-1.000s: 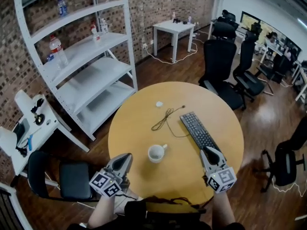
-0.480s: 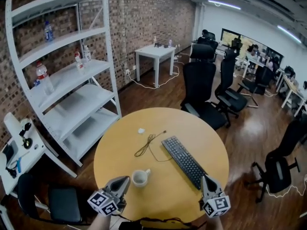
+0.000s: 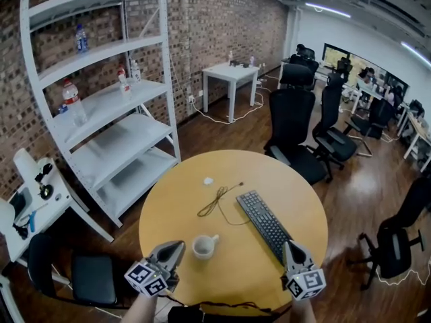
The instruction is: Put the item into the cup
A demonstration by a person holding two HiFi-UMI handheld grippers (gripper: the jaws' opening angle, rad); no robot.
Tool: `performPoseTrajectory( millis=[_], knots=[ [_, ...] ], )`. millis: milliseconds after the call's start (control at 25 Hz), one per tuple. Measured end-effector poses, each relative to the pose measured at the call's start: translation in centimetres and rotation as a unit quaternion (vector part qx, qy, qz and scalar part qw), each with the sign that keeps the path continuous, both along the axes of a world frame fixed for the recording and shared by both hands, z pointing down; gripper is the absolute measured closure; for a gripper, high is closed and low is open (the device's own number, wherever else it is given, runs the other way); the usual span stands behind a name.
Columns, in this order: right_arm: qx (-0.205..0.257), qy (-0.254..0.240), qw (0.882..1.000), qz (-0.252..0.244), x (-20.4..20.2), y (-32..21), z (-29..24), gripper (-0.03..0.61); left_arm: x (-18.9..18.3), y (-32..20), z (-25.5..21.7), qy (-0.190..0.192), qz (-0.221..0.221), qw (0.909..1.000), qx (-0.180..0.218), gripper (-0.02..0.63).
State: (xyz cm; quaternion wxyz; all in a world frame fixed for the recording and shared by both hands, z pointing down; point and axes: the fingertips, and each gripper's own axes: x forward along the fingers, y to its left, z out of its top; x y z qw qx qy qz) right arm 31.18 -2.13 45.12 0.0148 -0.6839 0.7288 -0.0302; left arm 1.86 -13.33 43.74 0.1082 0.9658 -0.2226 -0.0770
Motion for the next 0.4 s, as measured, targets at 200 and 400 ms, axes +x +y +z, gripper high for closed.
performPoseTrajectory(
  millis=[200, 400],
  knots=[
    [-0.005, -0.006, 1.000, -0.009, -0.32, -0.23, 0.54, 0.571, -0.38, 0.05, 0.33, -0.003, -0.005, 1.0000, -0.003, 0.611],
    [-0.010, 0.000, 1.000, -0.011, -0.53, -0.64, 0.30, 0.571, -0.49, -0.37, 0.56, 0.001, -0.003, 0.9999, -0.011, 0.611]
  ],
)
